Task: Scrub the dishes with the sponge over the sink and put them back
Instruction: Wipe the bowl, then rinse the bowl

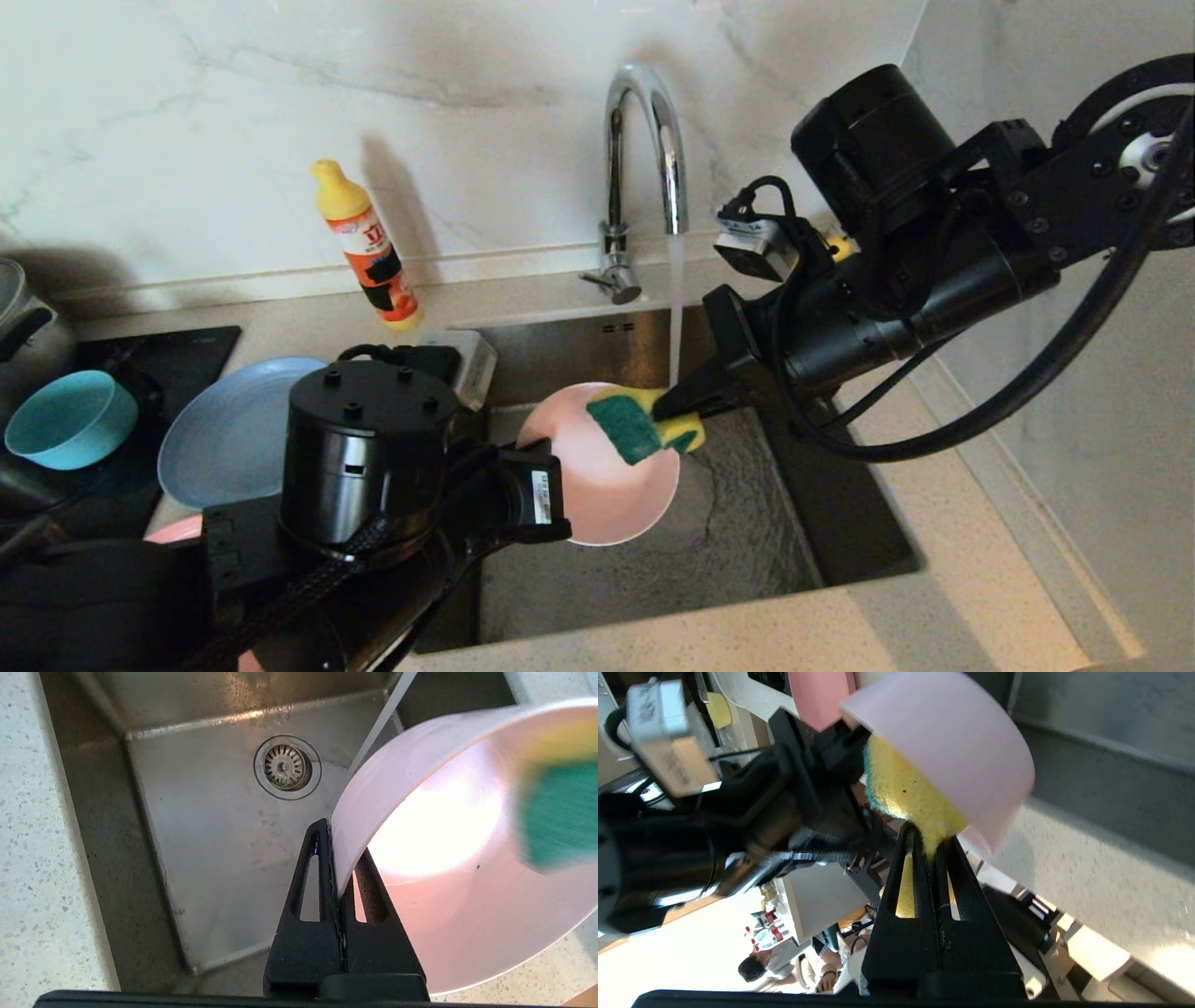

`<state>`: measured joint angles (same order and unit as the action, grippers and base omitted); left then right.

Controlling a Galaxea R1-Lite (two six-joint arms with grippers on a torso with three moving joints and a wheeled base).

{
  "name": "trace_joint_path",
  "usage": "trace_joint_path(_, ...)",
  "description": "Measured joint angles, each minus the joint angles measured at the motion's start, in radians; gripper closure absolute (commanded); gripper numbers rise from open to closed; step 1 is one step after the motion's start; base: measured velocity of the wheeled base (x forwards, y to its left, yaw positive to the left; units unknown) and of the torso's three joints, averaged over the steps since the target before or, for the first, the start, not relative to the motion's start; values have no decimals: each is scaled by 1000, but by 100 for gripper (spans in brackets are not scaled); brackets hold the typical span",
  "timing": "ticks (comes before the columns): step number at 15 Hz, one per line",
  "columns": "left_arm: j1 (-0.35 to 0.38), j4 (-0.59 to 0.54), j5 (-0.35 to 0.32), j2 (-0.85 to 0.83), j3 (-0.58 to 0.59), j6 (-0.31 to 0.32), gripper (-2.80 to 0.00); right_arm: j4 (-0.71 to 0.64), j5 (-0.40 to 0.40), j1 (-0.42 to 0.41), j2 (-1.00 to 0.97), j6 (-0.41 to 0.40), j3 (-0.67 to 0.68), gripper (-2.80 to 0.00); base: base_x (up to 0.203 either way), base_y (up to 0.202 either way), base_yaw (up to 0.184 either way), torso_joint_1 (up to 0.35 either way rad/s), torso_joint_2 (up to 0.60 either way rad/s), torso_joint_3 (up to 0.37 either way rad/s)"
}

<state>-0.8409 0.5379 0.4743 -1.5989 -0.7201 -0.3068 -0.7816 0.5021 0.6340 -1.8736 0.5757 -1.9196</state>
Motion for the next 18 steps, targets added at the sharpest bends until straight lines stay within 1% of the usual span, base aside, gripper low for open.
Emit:
trace_joint_path(3, 1, 1, 0, -2, 2, -2, 0, -12, 0, -8, 28, 0, 8, 0, 0, 0, 0, 0, 0, 0)
trace_joint_path(6, 1, 2, 0, -3, 2, -4, 0, -33, 3, -35, 59, 0, 22, 0, 0, 0, 0, 0, 0, 0)
trace_joint_path(10, 37, -13, -4, -5, -20, -3, 0, -45, 6, -65, 126, 0, 59, 0, 0, 0, 0, 0, 0, 0)
trace_joint_path(12, 75, -64, -18, -15, -59, -3, 0, -81, 7, -88, 178, 0, 71, 0, 0, 0, 0, 0, 0, 0)
trace_joint_path(14, 107, -144, -42, -47, -119, -22, 0, -116, 8, -122, 235, 0, 88, 0, 0, 0, 0, 0, 0, 0)
trace_joint_path(16, 128, -225, -48, -91, -202, -60, 0, -124, 8, -152, 293, -3, 137, 0, 0, 0, 0, 0, 0, 0)
trace_joint_path(18, 142, -338, -70, -153, -315, -115, 0, -122, 7, -171, 354, -7, 211, 0, 0, 0, 0, 0, 0, 0)
